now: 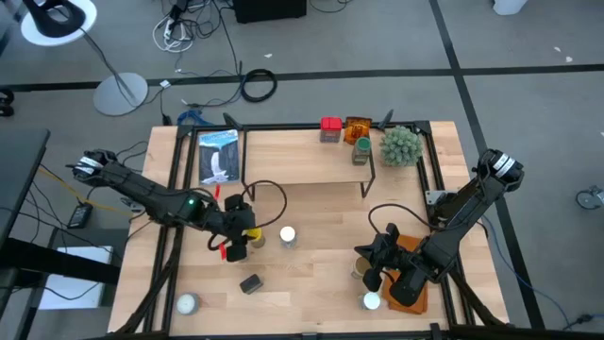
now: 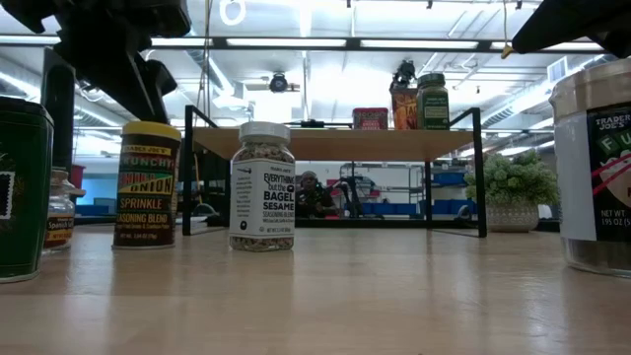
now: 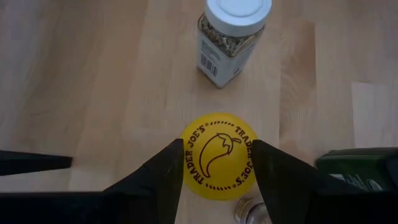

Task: Shelf spices
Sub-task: Put the yellow seasoning bottle on the shelf

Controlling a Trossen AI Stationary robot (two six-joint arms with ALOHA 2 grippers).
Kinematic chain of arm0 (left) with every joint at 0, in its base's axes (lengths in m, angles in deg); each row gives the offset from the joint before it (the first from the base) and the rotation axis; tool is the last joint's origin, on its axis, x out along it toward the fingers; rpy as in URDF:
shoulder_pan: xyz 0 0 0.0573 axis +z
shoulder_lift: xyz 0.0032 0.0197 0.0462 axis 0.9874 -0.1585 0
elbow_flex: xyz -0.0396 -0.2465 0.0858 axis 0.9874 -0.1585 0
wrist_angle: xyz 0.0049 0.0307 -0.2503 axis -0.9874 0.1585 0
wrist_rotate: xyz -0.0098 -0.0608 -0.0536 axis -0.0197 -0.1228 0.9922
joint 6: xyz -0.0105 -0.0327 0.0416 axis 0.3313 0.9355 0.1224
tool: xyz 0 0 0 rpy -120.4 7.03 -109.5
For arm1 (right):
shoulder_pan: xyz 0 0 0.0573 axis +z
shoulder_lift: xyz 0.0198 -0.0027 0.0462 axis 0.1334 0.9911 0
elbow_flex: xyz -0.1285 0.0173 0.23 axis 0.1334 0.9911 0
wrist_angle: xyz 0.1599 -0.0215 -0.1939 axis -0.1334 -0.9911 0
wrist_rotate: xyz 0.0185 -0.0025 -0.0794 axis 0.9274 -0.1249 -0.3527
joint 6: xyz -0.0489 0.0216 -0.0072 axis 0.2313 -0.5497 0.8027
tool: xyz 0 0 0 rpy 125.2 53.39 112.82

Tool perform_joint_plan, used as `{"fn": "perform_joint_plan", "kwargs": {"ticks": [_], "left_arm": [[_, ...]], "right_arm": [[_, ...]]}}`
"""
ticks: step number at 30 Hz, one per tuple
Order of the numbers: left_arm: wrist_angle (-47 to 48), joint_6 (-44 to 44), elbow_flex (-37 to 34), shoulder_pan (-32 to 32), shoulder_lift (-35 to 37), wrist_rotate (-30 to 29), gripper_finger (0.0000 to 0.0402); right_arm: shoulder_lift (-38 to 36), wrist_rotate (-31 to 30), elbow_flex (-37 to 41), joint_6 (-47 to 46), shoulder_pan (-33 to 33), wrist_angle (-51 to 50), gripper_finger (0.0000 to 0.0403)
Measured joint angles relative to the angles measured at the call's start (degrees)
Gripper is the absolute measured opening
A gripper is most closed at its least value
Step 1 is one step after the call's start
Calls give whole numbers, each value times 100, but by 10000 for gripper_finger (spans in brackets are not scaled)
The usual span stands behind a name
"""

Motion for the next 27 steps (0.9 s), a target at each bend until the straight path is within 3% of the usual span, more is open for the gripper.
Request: {"fn": "perform_joint_plan", "kwargs": {"ticks": [8,17,27], "left_arm": [[-162,-16,15,-2,-61,31,192],[-137,-311,610,-9,-72,125,192],[-898,-434,640,-7,-72,63,192]], "right_arm": [[0,28,0,95,0,7,2],[0,106,0,98,0,8,4],[0,114,0,99,0,9,6]]}}
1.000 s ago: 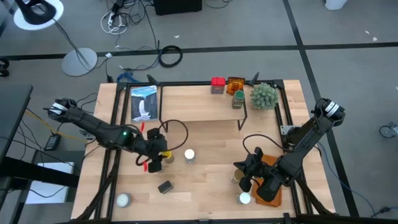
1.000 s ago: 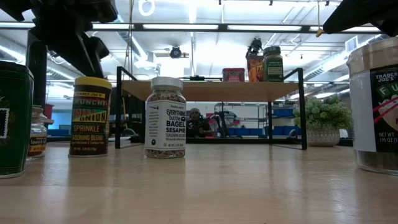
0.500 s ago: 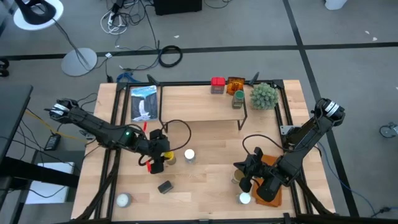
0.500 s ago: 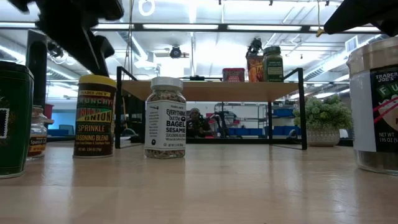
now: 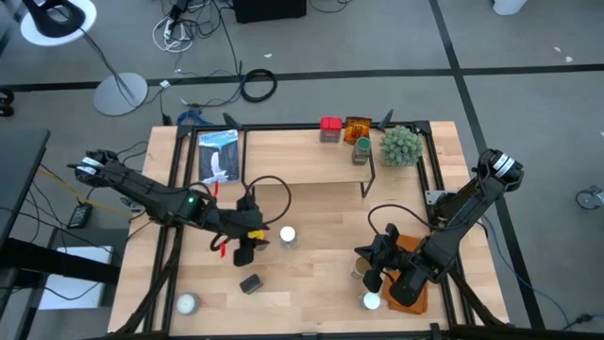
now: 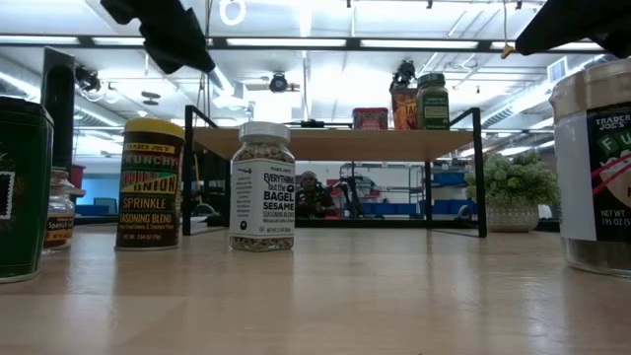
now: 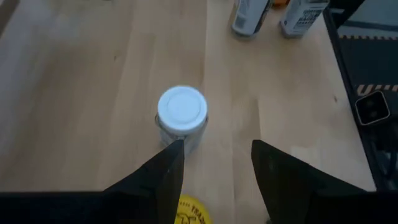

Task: Shelf spices
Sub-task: Put the yellow seasoning bottle on the shelf

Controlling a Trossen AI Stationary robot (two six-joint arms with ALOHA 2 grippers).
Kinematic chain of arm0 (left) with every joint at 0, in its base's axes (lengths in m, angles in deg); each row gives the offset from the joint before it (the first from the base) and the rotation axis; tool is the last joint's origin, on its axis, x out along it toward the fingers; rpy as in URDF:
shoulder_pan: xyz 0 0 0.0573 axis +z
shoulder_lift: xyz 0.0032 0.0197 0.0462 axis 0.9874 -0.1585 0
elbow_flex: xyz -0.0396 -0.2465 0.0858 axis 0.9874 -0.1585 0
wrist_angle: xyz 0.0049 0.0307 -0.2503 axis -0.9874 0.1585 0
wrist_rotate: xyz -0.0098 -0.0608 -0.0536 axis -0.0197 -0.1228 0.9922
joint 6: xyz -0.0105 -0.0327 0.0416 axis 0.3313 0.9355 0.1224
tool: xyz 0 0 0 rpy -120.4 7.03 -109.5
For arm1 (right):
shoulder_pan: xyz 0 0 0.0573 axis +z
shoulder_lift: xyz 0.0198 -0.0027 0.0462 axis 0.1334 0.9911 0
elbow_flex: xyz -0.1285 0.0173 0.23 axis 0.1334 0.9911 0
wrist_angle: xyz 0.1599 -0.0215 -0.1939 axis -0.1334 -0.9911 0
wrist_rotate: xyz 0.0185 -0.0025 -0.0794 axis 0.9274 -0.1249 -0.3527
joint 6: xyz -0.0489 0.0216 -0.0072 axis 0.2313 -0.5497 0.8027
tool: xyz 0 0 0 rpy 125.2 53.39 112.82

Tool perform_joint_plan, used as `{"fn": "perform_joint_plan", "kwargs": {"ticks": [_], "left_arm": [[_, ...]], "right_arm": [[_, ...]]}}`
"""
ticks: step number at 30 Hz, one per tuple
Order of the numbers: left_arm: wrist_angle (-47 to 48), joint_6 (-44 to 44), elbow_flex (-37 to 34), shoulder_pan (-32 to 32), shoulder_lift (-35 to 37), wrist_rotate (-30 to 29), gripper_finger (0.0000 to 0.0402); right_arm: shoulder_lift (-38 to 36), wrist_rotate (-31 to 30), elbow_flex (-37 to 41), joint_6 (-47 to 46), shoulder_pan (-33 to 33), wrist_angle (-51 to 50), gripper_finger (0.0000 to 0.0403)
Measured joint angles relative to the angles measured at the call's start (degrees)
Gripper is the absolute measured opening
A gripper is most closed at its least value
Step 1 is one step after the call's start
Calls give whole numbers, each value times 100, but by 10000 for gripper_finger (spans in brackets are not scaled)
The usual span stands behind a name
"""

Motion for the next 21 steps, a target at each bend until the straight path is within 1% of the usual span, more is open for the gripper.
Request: {"fn": "perform_joint_plan", "kwargs": {"ticks": [4,13,16,21], "left_arm": [[-153,-24,0,0,0,-64,192],[-68,-25,0,0,0,-153,198],[89,-47,0,0,2,-164,217],[217,-24,0,0,2,-211,275]], "right_arm": [[0,36,0,2,0,0,3],[0,42,0,4,0,0,6],[0,43,0,6,0,0,4],[0,46,0,16,0,0,2]]}}
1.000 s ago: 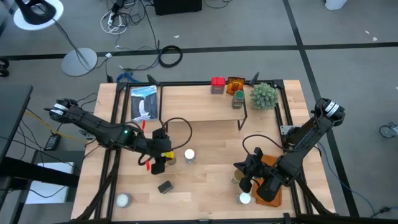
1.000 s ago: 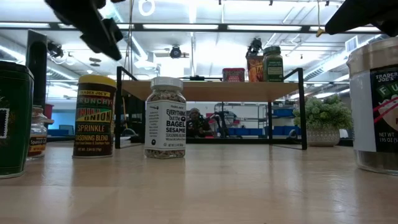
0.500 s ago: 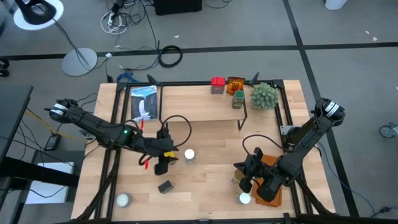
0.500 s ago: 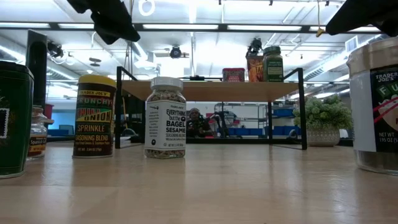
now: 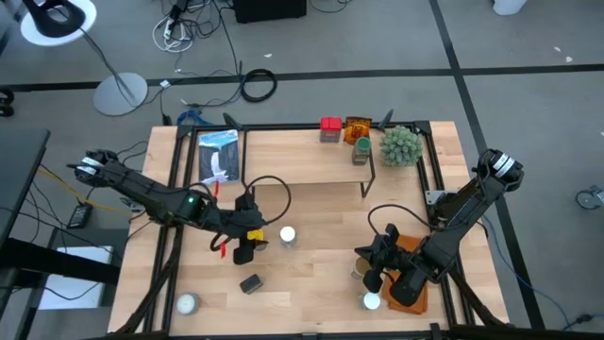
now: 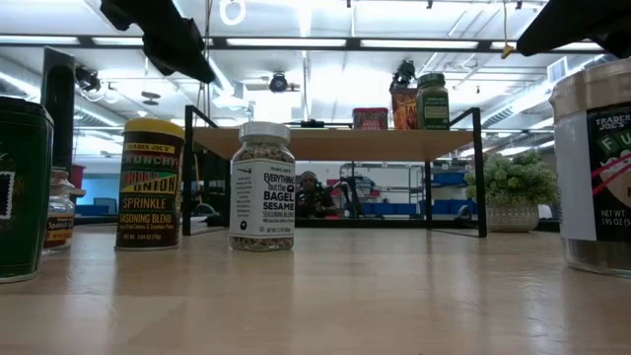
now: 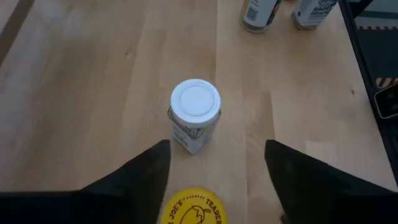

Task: Shelf spices
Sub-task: Put the yellow seasoning bottle on the shelf

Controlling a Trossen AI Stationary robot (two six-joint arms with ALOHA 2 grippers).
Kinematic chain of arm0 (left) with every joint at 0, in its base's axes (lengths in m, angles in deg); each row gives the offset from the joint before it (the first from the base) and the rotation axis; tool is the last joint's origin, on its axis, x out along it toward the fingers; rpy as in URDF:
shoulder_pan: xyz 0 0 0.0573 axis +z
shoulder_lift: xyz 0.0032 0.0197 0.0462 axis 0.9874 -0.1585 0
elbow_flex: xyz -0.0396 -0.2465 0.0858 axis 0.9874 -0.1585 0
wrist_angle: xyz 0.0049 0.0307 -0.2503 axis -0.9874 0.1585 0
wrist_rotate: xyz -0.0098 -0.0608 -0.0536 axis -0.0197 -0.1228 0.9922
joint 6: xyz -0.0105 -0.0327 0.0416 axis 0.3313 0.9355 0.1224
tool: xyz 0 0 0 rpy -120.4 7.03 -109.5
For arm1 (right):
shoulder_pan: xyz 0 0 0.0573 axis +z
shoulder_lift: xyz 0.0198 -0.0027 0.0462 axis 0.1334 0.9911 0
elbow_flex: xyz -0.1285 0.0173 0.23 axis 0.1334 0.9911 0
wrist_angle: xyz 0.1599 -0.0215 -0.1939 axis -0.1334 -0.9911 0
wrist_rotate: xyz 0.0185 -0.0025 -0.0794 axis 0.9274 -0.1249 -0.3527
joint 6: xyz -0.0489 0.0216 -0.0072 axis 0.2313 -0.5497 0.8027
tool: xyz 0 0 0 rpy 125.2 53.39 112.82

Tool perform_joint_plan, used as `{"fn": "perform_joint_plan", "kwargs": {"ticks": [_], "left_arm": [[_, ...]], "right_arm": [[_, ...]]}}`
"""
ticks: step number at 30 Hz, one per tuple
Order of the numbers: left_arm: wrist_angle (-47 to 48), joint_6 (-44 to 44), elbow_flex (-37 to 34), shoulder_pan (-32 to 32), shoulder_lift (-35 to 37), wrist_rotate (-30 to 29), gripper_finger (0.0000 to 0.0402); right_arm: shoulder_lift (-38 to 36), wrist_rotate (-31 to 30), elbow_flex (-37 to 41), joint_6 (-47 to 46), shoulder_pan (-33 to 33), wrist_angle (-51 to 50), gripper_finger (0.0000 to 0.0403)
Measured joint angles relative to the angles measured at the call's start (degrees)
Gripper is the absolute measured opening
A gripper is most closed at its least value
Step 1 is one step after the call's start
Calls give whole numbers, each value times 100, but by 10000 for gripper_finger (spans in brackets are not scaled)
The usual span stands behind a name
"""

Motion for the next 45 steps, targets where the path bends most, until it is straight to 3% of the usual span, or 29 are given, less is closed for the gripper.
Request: {"fn": "perform_joint_plan", "kwargs": {"ticks": [5,11,20,27,36,45], "left_arm": [[-53,320,2,0,3,-21,320],[4,489,-9,-17,4,82,333],[1210,1199,-20,-15,-160,-171,331],[929,1235,-20,-13,-675,200,330],[1099,1401,-20,-11,-1056,224,328],[1013,1401,-20,-9,-1071,219,272]], "right_arm": [[0,0,0,30,0,0,6],[0,1,0,38,0,0,2],[0,1,0,120,0,-2,6],[0,1,-2,133,0,0,1],[0,1,-2,131,0,0,5],[0,1,-2,131,0,0,3]]}}
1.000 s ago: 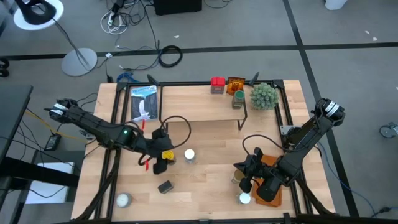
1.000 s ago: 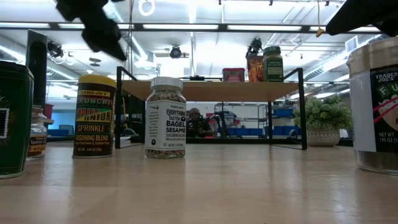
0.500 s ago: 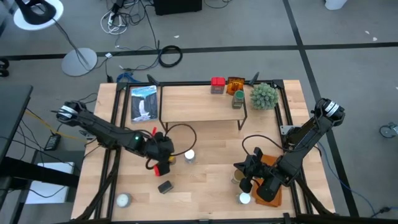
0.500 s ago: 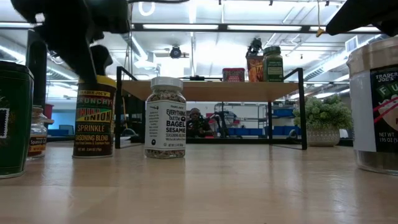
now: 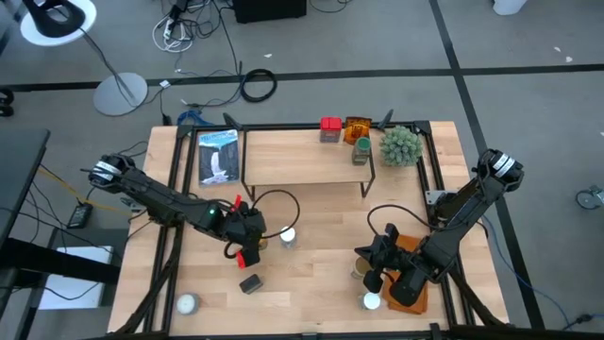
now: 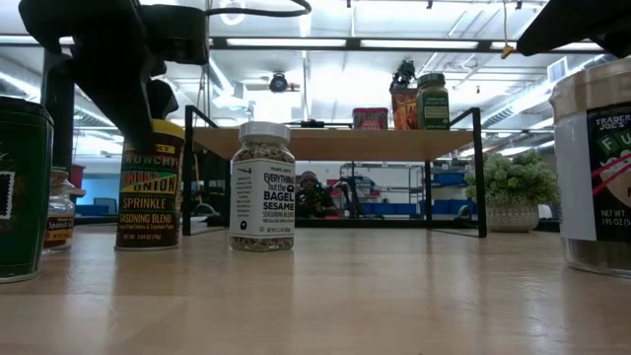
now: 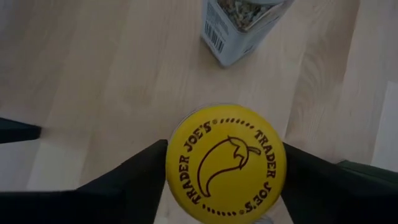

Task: Shelf spices
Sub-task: Put the yellow seasoning bottle on the shelf

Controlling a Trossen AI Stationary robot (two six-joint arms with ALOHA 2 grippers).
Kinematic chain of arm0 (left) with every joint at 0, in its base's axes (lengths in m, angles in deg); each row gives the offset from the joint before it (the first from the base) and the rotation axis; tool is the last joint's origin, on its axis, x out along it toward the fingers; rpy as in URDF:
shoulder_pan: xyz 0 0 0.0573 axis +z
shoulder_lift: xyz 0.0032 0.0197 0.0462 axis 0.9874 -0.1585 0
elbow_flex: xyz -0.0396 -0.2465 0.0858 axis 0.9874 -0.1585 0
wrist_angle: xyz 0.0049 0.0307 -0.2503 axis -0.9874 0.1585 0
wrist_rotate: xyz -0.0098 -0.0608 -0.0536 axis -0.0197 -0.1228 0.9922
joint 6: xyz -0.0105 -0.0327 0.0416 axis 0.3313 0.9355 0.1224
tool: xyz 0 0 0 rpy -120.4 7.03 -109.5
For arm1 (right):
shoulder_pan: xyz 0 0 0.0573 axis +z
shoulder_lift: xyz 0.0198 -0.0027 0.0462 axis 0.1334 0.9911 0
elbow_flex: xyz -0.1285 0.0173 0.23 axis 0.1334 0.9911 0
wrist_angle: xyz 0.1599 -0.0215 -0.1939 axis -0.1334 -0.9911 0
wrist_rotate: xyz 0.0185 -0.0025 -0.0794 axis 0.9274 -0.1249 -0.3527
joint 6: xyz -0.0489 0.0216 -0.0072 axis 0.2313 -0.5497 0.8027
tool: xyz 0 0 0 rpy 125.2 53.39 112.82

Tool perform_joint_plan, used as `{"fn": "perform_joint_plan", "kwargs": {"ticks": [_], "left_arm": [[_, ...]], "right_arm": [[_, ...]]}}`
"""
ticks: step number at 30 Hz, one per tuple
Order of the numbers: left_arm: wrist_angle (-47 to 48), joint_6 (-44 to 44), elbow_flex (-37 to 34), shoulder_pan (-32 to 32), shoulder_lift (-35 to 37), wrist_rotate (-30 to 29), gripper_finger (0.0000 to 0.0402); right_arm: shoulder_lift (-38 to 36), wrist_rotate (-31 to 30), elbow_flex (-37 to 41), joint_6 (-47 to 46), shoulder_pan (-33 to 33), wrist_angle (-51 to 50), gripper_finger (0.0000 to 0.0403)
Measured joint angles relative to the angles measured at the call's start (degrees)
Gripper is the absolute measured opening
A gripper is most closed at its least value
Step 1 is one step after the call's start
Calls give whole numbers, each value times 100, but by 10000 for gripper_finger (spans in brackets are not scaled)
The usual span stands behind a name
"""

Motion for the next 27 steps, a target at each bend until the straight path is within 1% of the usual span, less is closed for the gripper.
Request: {"fn": "perform_joint_plan", "kwargs": {"ticks": [3,6,9,14,20,22,27], "left_arm": [[-30,0,0,0,0,-4,244],[-29,0,0,0,2,-17,226],[-25,-20,0,0,2,2,224],[169,-81,149,2,11,60,235],[804,-483,831,69,11,44,235],[1015,-658,1118,142,13,-43,235],[1555,-1217,1866,589,13,-40,235]], "right_arm": [[0,0,0,1,0,0,6],[0,0,0,2,0,0,4],[0,0,0,2,0,0,2],[0,-2,0,2,0,2,3],[0,0,0,4,0,2,4],[0,-1,0,4,0,2,2],[0,0,0,4,0,2,4]]}}
